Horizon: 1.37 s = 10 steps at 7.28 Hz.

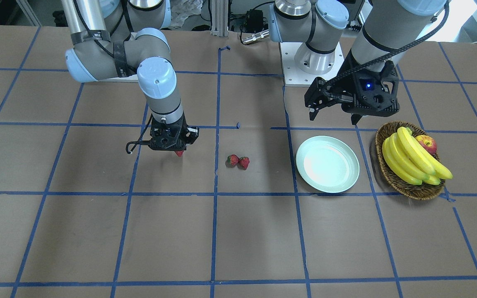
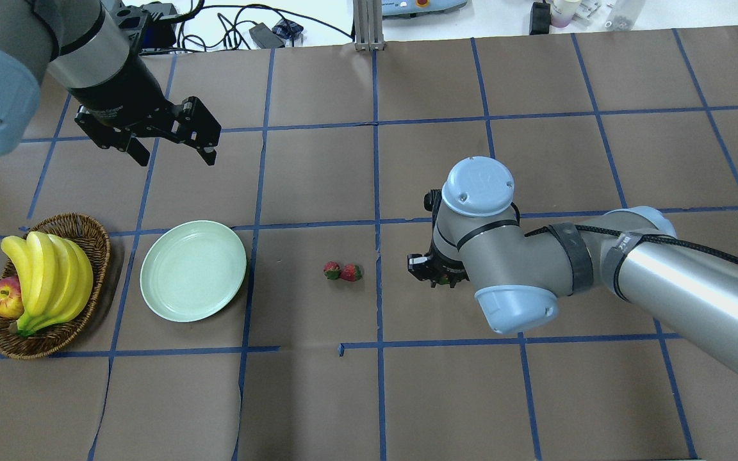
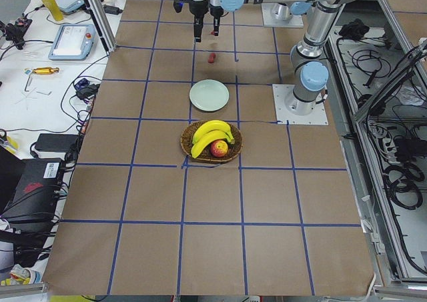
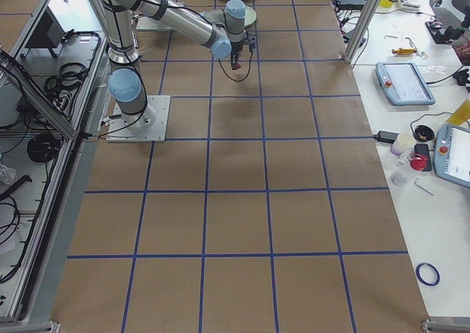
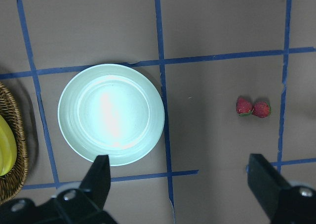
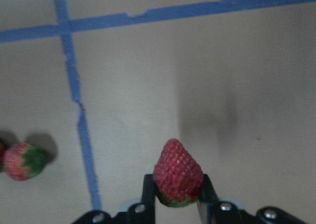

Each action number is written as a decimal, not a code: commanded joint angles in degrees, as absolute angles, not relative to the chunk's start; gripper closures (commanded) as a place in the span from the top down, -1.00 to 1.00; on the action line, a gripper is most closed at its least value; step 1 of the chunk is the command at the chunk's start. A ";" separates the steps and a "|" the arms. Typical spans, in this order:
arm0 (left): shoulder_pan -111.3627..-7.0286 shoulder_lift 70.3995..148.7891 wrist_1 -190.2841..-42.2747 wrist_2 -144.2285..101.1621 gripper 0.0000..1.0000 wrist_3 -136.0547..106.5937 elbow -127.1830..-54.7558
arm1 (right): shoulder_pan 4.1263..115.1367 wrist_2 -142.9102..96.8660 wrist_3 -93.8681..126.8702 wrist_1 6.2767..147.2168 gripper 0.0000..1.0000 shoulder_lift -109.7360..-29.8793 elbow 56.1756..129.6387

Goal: Collect all strawberries into plate
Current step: 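Carry it with the right gripper and release near the other strawberries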

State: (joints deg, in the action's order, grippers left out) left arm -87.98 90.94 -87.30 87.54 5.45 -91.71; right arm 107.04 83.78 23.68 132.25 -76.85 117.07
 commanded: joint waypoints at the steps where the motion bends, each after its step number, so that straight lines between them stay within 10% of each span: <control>1: -87.98 90.88 -87.28 87.54 1.00 5.45 -91.67 | 116.76 81.30 36.76 132.36 -1.00 -72.53 110.16; 6: -87.98 90.97 -87.28 87.45 1.00 5.45 -91.67 | 124.89 84.11 46.23 132.19 -1.00 -59.06 96.86; 7: -87.98 90.88 -87.28 87.36 1.00 5.45 -91.67 | 124.89 84.11 45.88 132.27 -0.24 -58.89 97.12; 8: -87.98 90.79 -87.28 87.36 1.00 5.45 -91.67 | 124.81 84.20 44.92 131.32 0.99 -59.41 97.12; 10: -87.98 90.62 -87.28 87.45 1.00 5.54 -91.67 | 122.98 87.07 41.95 121.96 1.00 -65.09 96.15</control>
State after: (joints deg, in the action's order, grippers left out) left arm -87.98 90.73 -87.27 87.42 5.47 -91.67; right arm 124.35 84.96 44.28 127.53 -61.37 96.55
